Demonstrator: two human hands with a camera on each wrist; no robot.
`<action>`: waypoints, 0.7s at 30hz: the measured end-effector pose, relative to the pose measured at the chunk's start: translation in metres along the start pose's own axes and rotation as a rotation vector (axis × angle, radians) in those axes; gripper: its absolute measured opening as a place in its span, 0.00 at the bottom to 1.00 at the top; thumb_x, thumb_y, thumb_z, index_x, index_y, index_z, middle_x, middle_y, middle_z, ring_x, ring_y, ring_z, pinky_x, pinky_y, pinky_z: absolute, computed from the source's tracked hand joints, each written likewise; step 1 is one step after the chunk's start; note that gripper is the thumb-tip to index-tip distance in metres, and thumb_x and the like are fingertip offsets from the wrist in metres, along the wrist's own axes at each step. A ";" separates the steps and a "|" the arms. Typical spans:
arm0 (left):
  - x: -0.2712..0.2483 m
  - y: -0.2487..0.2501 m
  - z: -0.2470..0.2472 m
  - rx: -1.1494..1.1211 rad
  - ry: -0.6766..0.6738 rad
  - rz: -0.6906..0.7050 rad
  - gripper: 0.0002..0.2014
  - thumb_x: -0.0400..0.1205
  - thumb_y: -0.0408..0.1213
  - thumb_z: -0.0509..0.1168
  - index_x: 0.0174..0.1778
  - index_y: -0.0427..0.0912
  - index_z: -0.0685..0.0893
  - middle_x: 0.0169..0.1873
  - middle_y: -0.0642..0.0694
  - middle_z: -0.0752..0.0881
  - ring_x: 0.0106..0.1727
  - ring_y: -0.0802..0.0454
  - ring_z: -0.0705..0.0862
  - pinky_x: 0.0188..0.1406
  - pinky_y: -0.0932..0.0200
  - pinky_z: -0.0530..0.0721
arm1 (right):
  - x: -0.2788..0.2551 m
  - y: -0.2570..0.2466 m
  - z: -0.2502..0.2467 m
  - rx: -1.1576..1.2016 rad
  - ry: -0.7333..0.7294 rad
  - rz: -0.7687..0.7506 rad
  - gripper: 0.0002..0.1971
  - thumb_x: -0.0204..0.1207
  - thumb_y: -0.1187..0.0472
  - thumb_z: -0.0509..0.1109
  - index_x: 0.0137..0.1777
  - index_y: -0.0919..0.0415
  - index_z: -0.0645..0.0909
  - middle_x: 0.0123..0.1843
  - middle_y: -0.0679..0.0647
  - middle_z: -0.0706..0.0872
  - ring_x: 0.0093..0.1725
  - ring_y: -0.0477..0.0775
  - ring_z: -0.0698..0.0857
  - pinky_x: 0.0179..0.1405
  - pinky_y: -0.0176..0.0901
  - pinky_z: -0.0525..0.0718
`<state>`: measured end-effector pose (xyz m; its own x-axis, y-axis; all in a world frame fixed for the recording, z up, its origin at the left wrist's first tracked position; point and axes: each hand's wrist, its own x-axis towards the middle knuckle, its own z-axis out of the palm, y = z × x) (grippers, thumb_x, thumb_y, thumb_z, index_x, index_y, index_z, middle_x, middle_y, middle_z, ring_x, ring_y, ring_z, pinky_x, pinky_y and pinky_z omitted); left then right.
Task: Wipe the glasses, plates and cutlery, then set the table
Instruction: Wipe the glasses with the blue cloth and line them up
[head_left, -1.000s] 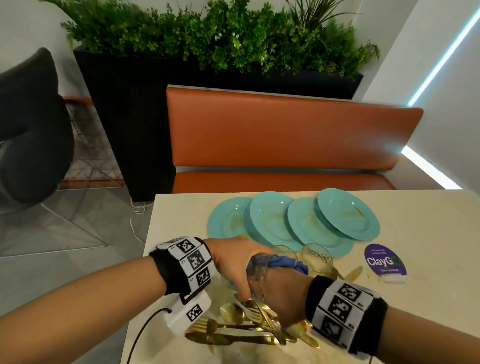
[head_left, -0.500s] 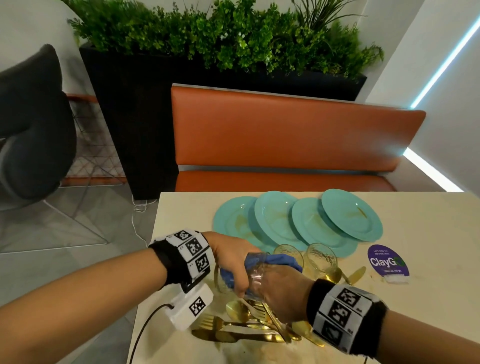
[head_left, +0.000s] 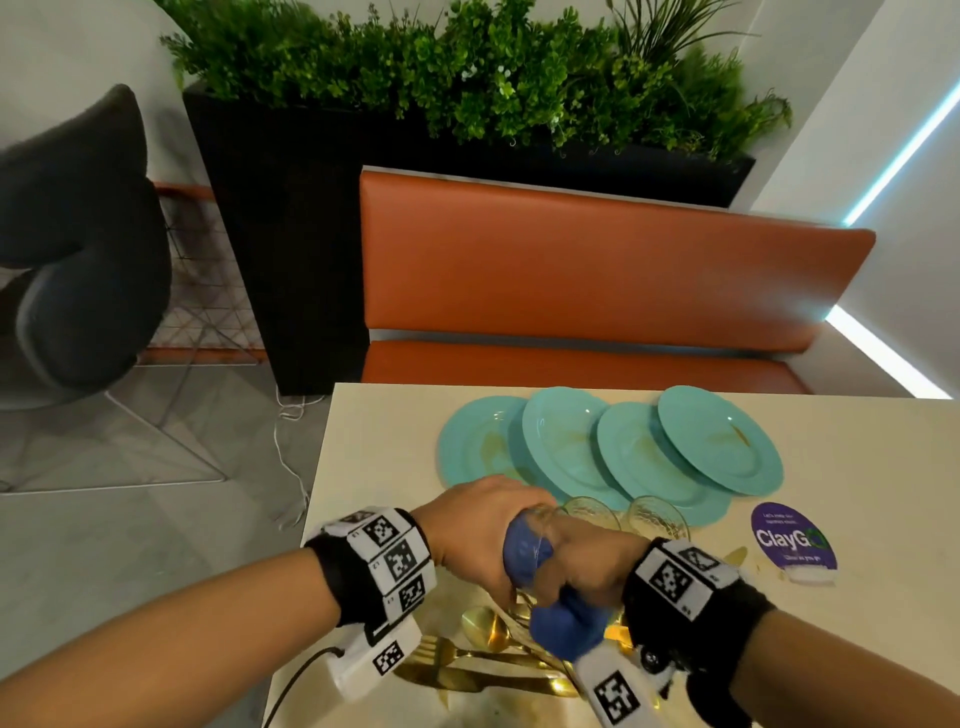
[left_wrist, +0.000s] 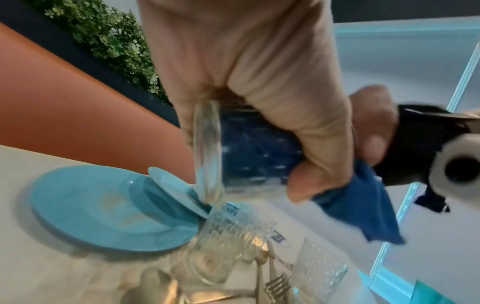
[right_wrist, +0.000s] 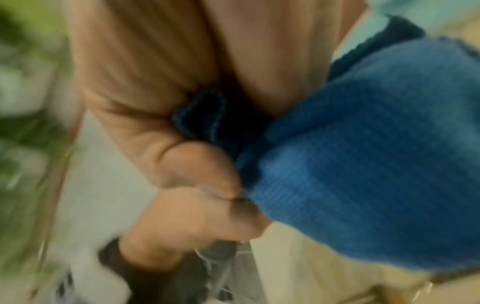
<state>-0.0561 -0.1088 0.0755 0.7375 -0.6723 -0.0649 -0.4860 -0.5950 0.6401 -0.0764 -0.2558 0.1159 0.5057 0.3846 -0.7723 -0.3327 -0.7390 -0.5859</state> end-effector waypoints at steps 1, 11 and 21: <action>0.000 -0.006 0.006 0.045 0.072 0.019 0.37 0.56 0.46 0.81 0.62 0.50 0.78 0.51 0.53 0.83 0.53 0.53 0.80 0.55 0.55 0.80 | 0.006 0.003 0.000 0.266 0.002 -0.025 0.25 0.55 0.75 0.69 0.57 0.72 0.79 0.49 0.61 0.82 0.53 0.60 0.79 0.56 0.54 0.81; -0.011 -0.062 0.029 -0.277 0.700 -0.148 0.36 0.51 0.55 0.72 0.58 0.64 0.76 0.53 0.61 0.83 0.56 0.48 0.84 0.65 0.53 0.75 | 0.026 -0.020 -0.019 0.801 0.375 -0.254 0.12 0.69 0.85 0.63 0.45 0.71 0.81 0.33 0.61 0.87 0.33 0.57 0.86 0.28 0.39 0.86; -0.029 -0.149 0.015 -0.499 0.826 -0.656 0.46 0.46 0.54 0.77 0.65 0.63 0.72 0.58 0.52 0.80 0.65 0.48 0.76 0.69 0.46 0.76 | 0.032 -0.032 -0.059 0.897 0.489 -0.239 0.07 0.71 0.79 0.66 0.48 0.74 0.81 0.41 0.65 0.87 0.39 0.63 0.86 0.31 0.45 0.88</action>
<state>-0.0124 -0.0072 -0.0295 0.9490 0.3007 -0.0946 0.2046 -0.3592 0.9106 -0.0026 -0.2521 0.1244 0.8361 0.0536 -0.5459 -0.5486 0.0846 -0.8318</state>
